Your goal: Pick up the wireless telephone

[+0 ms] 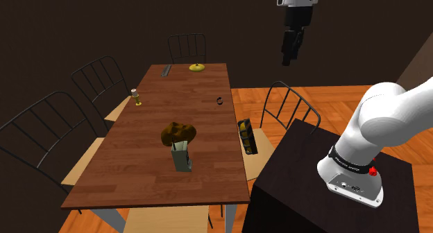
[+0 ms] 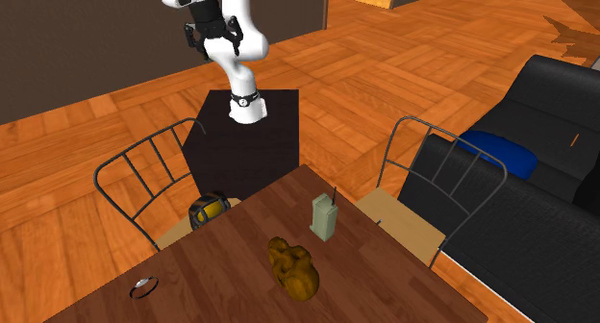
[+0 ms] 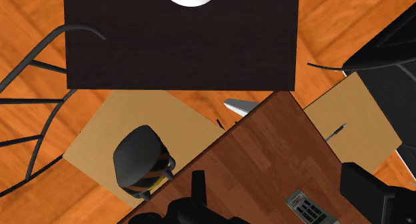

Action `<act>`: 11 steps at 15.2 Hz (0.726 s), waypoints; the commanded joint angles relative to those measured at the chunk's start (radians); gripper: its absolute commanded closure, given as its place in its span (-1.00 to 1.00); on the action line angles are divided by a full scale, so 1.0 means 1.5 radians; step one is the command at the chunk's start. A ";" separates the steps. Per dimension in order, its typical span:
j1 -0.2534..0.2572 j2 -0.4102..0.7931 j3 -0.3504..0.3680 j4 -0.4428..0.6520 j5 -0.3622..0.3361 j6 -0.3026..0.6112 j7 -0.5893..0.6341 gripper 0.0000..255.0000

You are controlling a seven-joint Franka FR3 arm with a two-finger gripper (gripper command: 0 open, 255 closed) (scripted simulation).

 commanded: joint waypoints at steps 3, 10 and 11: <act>0.009 0.025 0.018 -0.013 0.009 0.041 0.011 -1.00; 0.037 0.137 0.082 -0.029 0.031 0.182 0.048 -1.00; 0.040 0.157 0.091 -0.028 0.033 0.202 0.054 -1.00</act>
